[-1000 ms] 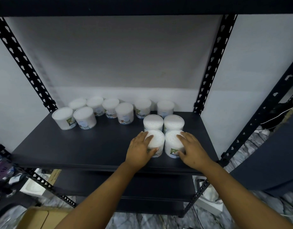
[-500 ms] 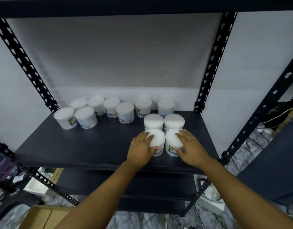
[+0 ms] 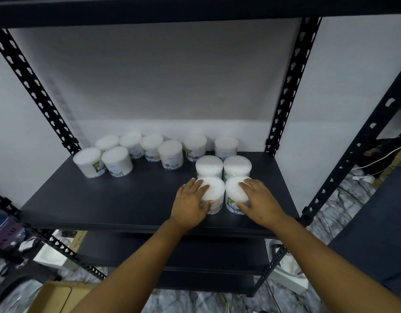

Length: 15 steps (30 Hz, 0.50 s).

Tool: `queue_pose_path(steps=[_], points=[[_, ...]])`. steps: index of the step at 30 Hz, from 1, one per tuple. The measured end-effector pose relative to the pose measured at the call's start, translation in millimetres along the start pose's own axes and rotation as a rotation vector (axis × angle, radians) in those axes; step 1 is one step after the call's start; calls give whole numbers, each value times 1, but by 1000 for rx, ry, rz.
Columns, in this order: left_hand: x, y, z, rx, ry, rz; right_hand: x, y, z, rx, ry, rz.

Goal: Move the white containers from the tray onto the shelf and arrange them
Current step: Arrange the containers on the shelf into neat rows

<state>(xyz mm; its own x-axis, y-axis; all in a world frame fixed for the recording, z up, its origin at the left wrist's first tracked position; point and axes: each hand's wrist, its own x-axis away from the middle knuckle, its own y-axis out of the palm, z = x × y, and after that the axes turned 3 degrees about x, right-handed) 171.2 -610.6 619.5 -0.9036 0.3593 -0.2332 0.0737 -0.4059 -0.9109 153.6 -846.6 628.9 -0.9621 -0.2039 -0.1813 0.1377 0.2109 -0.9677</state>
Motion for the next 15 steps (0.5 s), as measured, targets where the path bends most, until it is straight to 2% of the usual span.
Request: queue_pose_path(steps=[3, 10, 15], points=[[0, -1, 4, -26, -25, 67, 1, 0, -1, -14, -3, -19], [-1, 1, 1, -8, -6, 13, 1, 1, -2, 4, -27, -16], [0, 0, 2, 1, -33, 33, 2, 2, -2, 5, -24, -15]])
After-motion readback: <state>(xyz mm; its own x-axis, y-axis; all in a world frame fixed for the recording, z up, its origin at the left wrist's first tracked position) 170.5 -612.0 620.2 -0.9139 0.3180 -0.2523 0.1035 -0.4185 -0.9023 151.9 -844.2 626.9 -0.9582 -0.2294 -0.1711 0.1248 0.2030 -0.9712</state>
